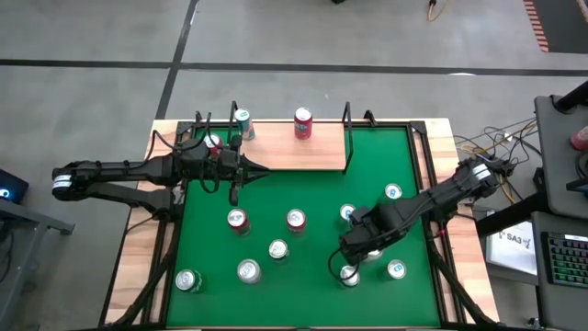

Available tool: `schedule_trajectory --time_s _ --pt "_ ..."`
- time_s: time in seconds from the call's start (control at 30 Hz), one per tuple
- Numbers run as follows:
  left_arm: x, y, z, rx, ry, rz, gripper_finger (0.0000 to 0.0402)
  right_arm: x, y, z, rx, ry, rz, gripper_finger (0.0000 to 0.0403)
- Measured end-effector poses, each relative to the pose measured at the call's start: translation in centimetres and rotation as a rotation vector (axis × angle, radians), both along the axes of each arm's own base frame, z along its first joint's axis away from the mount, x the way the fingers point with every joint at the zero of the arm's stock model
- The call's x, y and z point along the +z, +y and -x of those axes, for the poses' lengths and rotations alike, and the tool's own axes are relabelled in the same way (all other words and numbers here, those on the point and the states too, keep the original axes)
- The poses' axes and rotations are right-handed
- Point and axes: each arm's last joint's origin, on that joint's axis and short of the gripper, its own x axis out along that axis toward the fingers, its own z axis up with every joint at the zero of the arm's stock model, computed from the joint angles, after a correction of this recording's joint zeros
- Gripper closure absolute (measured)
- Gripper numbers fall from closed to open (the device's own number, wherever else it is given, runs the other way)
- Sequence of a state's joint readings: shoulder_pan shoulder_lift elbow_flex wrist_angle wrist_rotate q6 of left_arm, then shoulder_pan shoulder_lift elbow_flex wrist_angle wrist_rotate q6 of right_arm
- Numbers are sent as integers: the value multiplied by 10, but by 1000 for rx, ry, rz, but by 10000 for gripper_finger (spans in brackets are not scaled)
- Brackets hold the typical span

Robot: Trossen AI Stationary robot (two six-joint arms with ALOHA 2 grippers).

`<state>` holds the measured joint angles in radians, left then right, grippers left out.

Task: Pick and place cans onto a shelf
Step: Put the right pink white soda can on the shelf

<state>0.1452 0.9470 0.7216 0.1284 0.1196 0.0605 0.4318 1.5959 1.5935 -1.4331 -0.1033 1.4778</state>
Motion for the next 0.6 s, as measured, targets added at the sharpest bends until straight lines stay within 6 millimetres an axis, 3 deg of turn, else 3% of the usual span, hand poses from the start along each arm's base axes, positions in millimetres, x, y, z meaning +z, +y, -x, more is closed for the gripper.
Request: schedule_trajectory --time_s 0.4,0.6 --pt "0 0 0 0 0 0 365 45 -17 -13 81 -207 36 122" --pt "0 0 0 0 1 -2 365 71 -37 -21 139 -346 145 122"
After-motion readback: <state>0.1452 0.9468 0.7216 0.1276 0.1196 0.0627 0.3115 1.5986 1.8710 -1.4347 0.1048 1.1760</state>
